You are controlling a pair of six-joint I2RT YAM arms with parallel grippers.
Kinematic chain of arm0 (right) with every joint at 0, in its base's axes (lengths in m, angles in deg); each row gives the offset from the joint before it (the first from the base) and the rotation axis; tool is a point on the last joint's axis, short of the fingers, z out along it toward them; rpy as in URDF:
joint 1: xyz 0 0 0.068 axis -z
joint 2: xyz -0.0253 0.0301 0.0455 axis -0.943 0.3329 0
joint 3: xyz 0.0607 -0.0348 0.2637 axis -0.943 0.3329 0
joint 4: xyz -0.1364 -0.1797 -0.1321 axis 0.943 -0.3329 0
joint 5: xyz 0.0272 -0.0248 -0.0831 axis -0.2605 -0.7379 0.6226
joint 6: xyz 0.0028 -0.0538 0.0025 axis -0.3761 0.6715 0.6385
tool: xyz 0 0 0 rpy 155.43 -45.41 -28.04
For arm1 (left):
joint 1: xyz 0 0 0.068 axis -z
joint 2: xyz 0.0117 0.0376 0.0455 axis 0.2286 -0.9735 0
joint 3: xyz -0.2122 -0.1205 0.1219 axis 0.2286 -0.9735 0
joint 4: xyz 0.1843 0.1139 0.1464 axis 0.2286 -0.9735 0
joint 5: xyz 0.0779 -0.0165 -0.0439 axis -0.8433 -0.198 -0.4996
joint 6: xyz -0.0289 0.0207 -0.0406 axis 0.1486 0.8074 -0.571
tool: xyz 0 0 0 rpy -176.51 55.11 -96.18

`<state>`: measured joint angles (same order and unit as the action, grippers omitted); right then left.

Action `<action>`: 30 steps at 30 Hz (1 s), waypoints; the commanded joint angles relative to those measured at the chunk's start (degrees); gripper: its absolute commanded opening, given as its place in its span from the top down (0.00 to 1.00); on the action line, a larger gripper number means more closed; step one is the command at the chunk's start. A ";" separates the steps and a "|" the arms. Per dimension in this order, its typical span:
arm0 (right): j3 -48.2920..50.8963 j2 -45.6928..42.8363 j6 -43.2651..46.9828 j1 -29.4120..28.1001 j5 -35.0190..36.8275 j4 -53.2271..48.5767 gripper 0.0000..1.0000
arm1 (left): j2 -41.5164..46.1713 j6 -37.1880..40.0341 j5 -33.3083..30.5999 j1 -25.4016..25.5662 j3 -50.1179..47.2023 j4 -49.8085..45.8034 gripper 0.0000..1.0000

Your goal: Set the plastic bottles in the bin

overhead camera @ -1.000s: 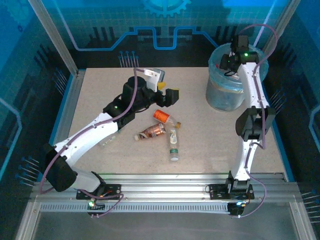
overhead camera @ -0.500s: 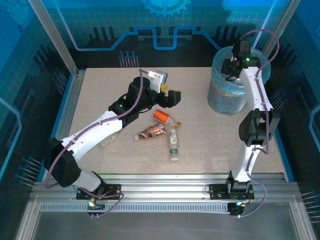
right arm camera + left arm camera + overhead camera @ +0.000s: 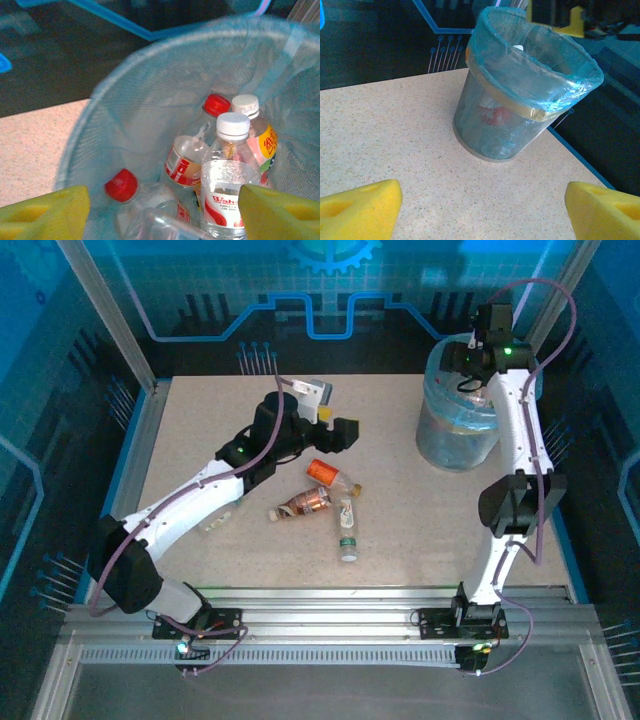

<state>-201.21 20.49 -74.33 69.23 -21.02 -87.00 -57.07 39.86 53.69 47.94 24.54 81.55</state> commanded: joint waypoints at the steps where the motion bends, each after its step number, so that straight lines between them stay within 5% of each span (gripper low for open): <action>1: 2.18 -6.32 1.26 -3.07 3.86 0.75 0.21 | 3.45 0.46 -0.76 -0.70 -0.56 0.20 0.14; 6: 9.83 -15.43 5.93 -10.70 5.70 3.79 0.20 | 6.43 1.53 -2.39 -1.39 -3.50 -0.38 0.14; 15: 42.19 -33.33 2.75 -25.21 -11.53 25.87 0.20 | 13.23 2.57 -5.75 -3.26 -12.70 -0.31 0.13; 22: 54.17 -31.66 -2.74 -35.49 -7.38 21.39 0.20 | 18.97 1.85 -8.10 -4.15 -21.70 -1.82 0.11; 30: 64.02 -24.53 -18.94 -40.40 -8.13 18.03 0.18 | 24.46 -2.01 -11.15 -4.56 -29.95 -4.51 0.10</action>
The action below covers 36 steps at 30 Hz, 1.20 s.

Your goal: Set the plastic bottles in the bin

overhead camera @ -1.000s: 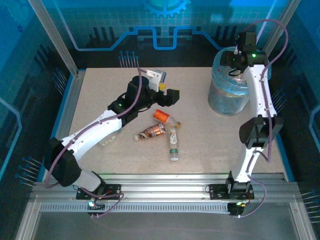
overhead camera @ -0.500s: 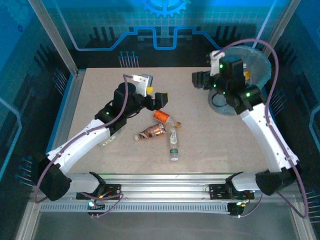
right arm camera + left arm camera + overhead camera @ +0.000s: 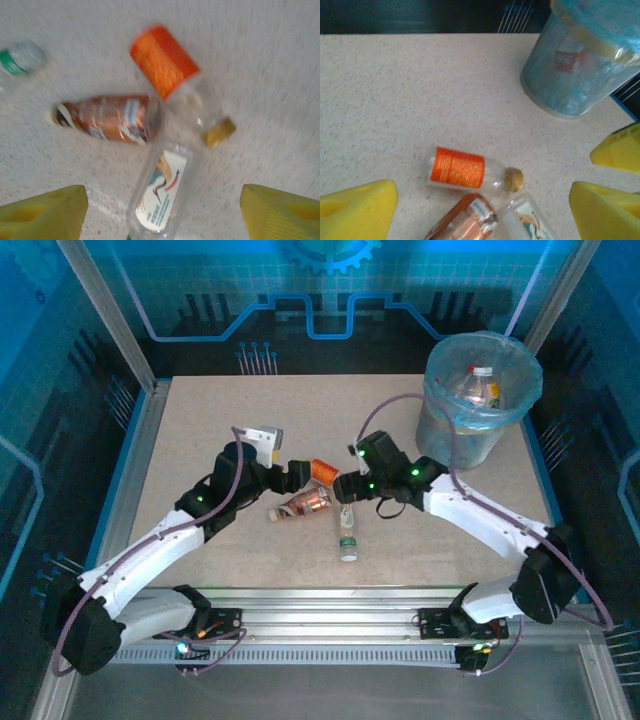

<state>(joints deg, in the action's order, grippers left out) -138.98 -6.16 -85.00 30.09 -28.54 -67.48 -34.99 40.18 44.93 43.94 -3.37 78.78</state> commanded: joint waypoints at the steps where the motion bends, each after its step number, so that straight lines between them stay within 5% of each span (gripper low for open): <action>1: 2.36 2.97 -9.51 -1.61 -0.96 -1.29 0.18 | 3.03 -2.91 -2.54 -0.50 -2.92 -1.98 0.10; 18: -0.17 19.23 -13.13 -4.59 -3.61 -0.18 0.27 | 7.74 -3.31 -4.74 -0.70 -6.21 -6.36 0.10; 36: -0.32 17.12 -9.46 -4.97 -1.52 -4.04 0.41 | 6.53 -4.35 -4.79 -0.91 -6.82 -4.40 0.09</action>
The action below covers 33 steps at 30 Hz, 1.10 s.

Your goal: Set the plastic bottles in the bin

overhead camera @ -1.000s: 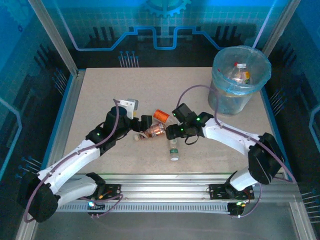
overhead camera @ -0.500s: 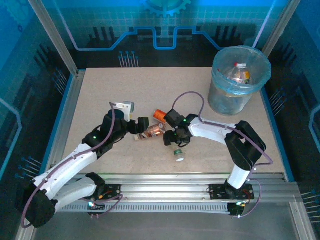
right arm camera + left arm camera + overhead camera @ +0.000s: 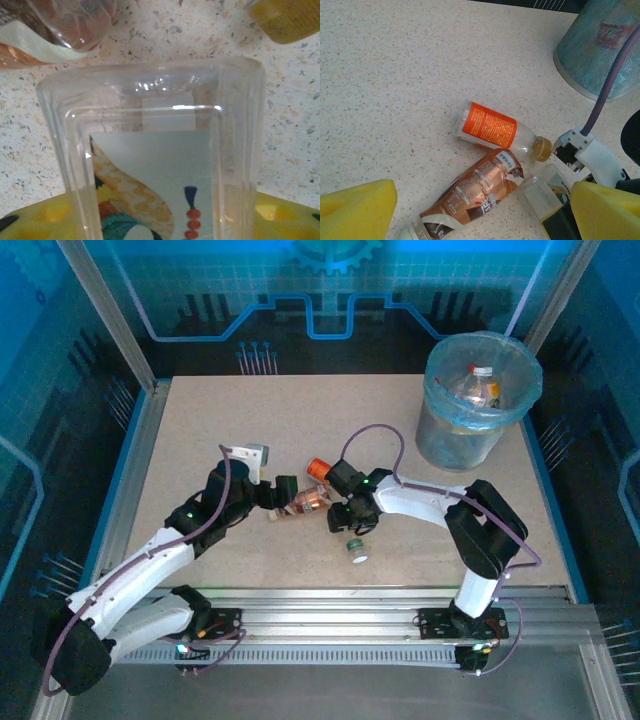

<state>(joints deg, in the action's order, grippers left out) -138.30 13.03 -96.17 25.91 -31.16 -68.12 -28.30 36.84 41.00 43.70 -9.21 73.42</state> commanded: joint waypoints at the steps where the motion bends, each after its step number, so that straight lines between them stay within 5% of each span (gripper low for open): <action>1: -1.13 -2.63 2.24 -0.80 1.38 -4.30 0.41 | -0.47 -1.20 -1.00 -0.68 -1.20 1.68 0.09; 8: 0.27 -7.92 7.42 -0.88 2.12 -2.36 0.43 | -5.55 -3.42 1.15 -0.95 6.26 -0.39 0.09; 33: 0.82 -20.73 20.35 -0.88 4.58 3.94 0.50 | -8.94 -8.21 0.21 -0.92 3.12 4.90 0.09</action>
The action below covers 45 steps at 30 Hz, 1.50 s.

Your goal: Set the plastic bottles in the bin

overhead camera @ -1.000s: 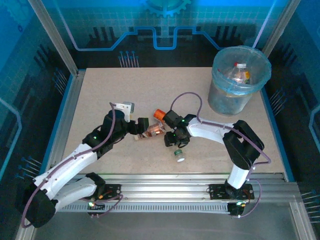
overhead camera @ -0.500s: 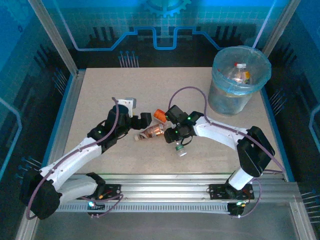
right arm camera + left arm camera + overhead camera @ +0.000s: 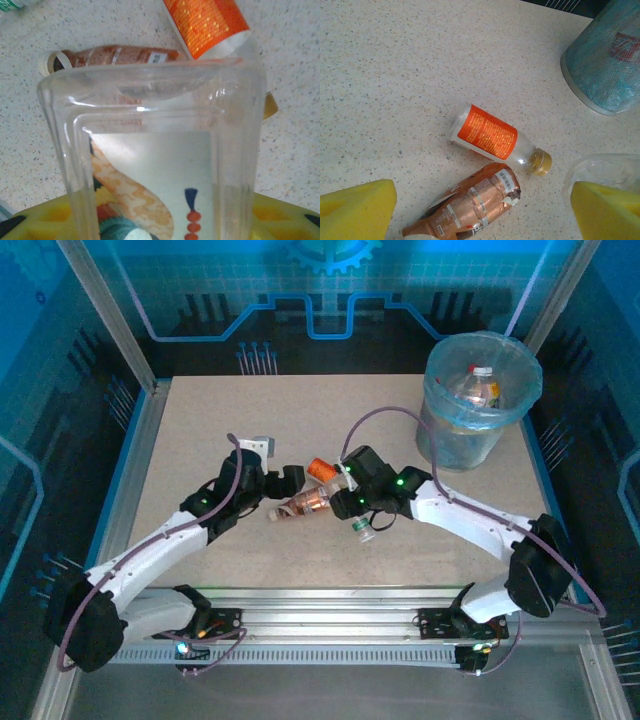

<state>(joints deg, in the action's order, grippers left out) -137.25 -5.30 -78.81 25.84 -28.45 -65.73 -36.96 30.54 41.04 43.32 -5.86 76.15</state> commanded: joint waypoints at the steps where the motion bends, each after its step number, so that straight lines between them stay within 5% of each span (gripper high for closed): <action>1: -0.40 -2.86 3.52 -0.82 2.31 1.47 0.50 | -0.34 -2.05 0.14 -0.57 -0.52 2.44 0.09; 19: -6.31 -11.62 15.04 -0.46 19.39 2.74 0.53 | -2.32 -1.96 0.47 -0.52 1.38 2.43 0.09; 45: -19.27 -12.28 32.78 7.21 31.73 7.50 0.54 | -5.49 1.05 2.52 -0.66 10.02 2.03 0.09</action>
<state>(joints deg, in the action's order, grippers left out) -152.66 -18.51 -50.18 30.68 -1.54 -61.71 -41.00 29.80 41.50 43.30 0.10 77.29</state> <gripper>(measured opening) 0.535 0.912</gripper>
